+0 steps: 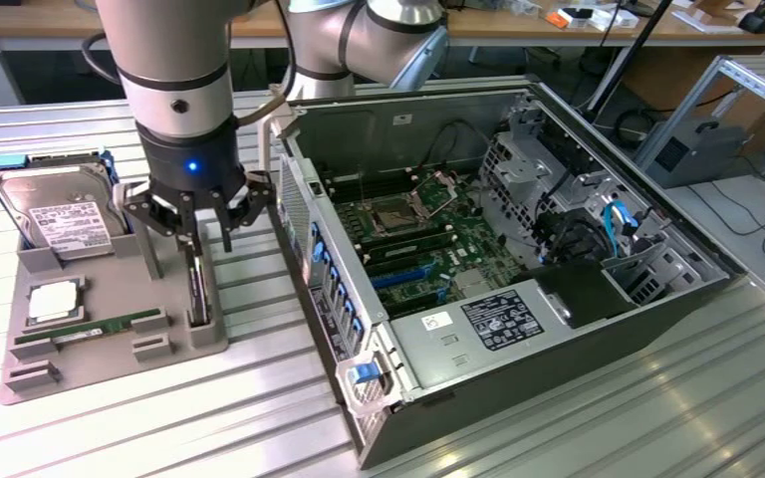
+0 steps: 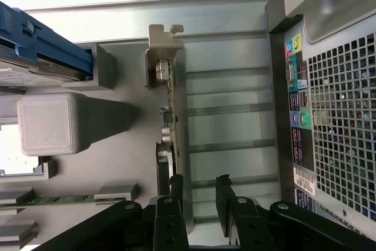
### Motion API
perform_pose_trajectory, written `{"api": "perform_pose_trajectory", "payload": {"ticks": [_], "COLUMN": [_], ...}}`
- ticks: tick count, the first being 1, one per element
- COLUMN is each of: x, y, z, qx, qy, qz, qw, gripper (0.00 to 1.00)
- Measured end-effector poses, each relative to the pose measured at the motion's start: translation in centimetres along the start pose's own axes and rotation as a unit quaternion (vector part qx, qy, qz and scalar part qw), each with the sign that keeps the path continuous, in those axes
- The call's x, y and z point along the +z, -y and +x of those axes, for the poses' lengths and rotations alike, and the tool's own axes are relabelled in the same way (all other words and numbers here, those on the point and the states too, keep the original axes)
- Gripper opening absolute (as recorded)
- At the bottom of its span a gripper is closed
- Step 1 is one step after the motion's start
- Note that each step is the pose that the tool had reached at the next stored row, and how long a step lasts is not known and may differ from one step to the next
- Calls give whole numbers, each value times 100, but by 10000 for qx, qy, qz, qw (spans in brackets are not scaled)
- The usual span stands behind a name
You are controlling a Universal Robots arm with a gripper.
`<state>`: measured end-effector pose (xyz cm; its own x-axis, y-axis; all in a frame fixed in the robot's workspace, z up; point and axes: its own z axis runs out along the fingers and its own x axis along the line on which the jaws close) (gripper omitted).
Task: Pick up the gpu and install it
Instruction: 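Pick up the gpu and move the gpu toward the slot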
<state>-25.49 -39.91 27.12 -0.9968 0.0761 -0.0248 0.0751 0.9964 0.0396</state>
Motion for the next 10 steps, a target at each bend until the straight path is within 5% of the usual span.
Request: {"api": "perform_pose_trajectory", "payload": {"ticks": [10], "x": [53], "y": [2], "z": [1], "qx": [0], "qy": [0], "qz": [7], "qw": [10000], "gripper": [36]}}
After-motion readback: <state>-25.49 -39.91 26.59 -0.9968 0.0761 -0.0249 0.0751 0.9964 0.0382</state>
